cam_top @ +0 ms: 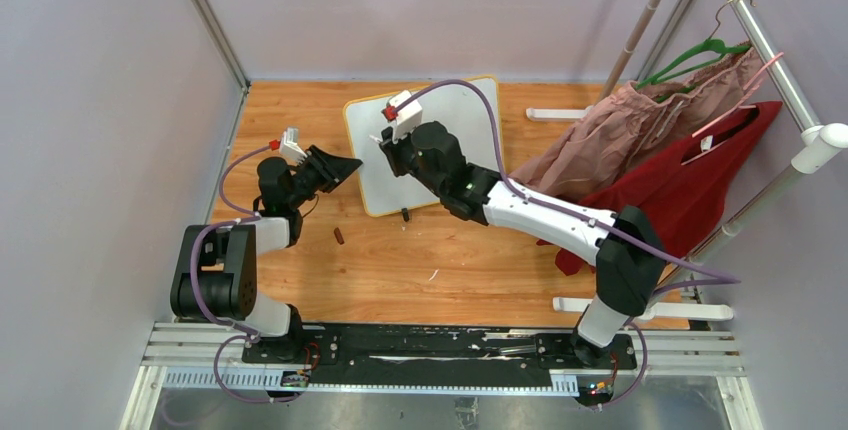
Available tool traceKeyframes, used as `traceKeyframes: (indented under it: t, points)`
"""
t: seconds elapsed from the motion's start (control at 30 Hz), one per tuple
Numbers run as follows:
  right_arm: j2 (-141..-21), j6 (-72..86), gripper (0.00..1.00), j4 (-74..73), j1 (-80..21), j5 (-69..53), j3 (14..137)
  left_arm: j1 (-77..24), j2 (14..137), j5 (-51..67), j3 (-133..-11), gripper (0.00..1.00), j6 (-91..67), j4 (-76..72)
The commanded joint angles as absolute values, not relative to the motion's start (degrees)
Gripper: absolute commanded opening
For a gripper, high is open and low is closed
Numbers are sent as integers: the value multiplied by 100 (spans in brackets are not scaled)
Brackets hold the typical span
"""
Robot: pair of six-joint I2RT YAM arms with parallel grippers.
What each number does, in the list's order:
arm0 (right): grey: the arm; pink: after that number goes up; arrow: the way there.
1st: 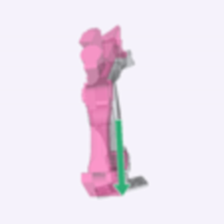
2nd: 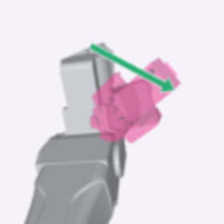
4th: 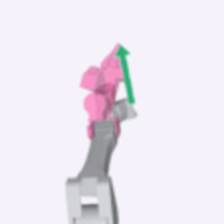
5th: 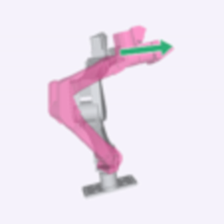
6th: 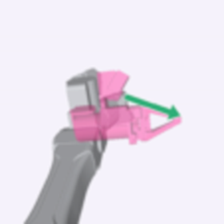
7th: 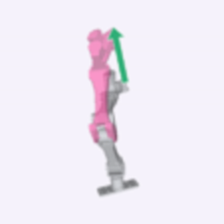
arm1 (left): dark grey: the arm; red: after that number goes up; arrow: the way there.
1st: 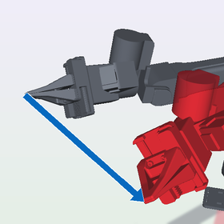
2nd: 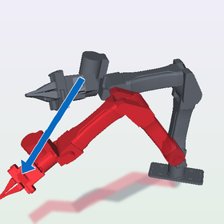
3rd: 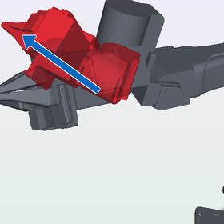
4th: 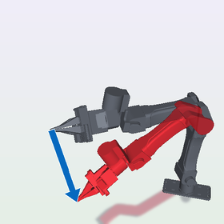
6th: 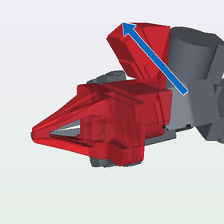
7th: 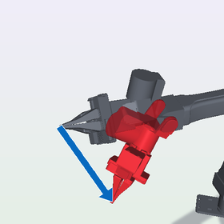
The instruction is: Write a sentence on the whiteboard
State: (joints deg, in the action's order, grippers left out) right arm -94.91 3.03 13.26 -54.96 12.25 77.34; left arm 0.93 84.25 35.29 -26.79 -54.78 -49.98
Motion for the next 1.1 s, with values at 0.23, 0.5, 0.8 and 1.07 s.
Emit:
traceKeyframes:
  t: [0.23, 0.5, 0.8, 1.07]
  points:
    - [-9753, 178, 0, 1872, -5425, 1714, 8064, 57, 8379, 3590, -2804, 27, -5405, -5071]
    - [-9890, 185, 0, 1900, -5423, 1677, 8203, 59, 8369, 3590, -2804, 24, -5414, -5089]
    - [-10055, 227, 0, 1878, -5423, 1732, 8333, 61, 8372, 3603, -2790, 21, -5440, -5150]
    - [-10153, 263, 0, 1803, -5397, 1769, 8392, 53, 8383, 3612, -2795, 17, -5440, -5181]
